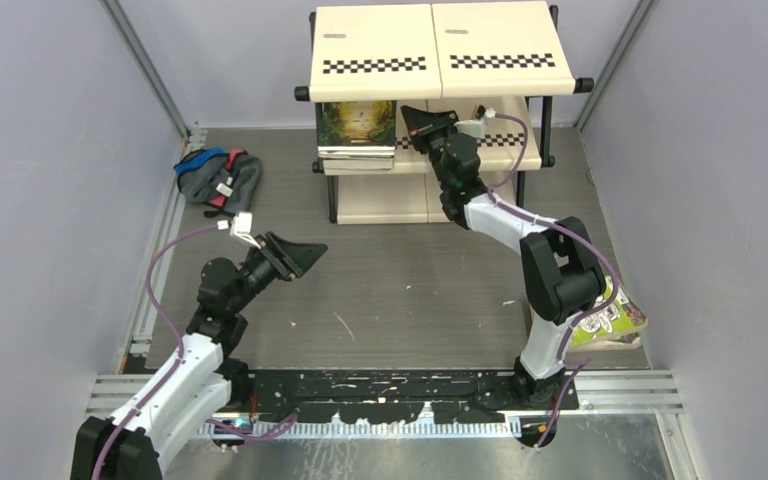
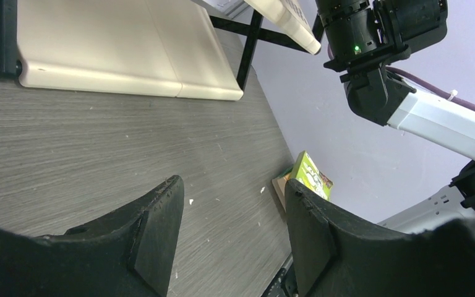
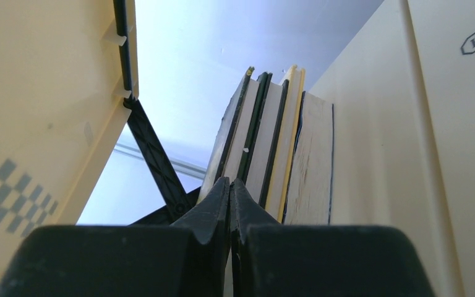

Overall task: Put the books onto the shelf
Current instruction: Adjust the book on the shelf.

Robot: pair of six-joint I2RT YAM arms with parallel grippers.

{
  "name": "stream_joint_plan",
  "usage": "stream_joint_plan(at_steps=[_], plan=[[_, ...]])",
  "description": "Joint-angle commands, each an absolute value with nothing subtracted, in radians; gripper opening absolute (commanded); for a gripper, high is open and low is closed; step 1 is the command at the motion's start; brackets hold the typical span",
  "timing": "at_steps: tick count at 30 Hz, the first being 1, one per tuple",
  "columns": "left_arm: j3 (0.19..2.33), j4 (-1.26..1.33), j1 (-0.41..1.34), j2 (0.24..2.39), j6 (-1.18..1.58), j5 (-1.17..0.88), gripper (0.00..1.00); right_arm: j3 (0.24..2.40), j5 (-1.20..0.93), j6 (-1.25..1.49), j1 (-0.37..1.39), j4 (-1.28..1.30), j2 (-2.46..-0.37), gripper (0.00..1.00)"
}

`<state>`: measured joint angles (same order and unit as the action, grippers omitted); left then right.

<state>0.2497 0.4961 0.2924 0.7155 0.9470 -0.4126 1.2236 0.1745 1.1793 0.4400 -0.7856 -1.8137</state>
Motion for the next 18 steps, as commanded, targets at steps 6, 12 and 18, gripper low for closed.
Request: stream_joint_plan(at_steps=[6,12,18], plan=[[0.252,0.523,0.285,0.7,0.962,-0.431,0.61,1.245,0.218,1.159,0.437,-0.785,-1.753,0.08],[0.247,0.527,0.285,0.702,0.962,-0.428,0.61,1.275,0.243,1.157,0.443,-0.71,-1.758,0.08],[0.245,0.541,0.284,0.716,0.962,-0.428,0.61,1.347,0.208,1.148,0.452,-0.648,-1.799,0.08]])
